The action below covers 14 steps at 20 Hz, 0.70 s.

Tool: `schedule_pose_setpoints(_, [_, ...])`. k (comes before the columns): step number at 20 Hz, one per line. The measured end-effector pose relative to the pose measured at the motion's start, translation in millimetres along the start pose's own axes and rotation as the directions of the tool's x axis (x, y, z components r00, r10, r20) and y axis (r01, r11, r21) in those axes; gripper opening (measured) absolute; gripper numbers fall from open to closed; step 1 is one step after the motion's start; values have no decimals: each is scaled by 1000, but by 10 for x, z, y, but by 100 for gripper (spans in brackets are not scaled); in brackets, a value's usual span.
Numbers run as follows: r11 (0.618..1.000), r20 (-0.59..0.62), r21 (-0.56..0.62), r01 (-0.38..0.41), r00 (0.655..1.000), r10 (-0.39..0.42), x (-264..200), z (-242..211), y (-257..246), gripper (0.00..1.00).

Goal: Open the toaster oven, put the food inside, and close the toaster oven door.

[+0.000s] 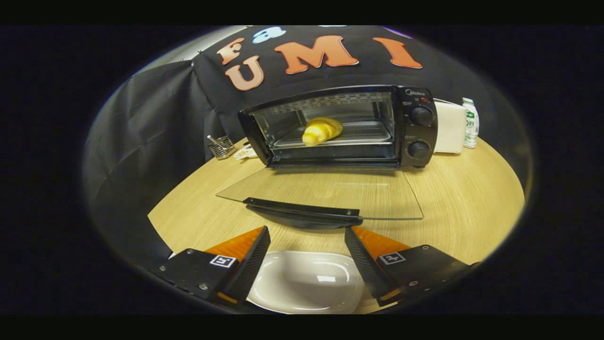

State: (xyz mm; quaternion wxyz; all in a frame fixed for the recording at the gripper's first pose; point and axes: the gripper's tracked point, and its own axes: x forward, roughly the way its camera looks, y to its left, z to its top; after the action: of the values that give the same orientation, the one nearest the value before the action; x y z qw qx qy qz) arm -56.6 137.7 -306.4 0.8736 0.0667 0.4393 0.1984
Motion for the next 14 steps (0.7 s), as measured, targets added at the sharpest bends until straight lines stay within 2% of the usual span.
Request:
schedule_pose_setpoints(1, [1000,6,-7,-11,1000,11,22,31,63,94])
schedule_pose_setpoints(4, [994,37,-7,-111,993,111,-7,161,391,93])
schedule_pose_setpoints(7, [997,88,-67,-49,995,55,48,387,330,94])
schedule_pose_setpoints(14, [998,212,-28,62,976,-55,180,1039,137,93])
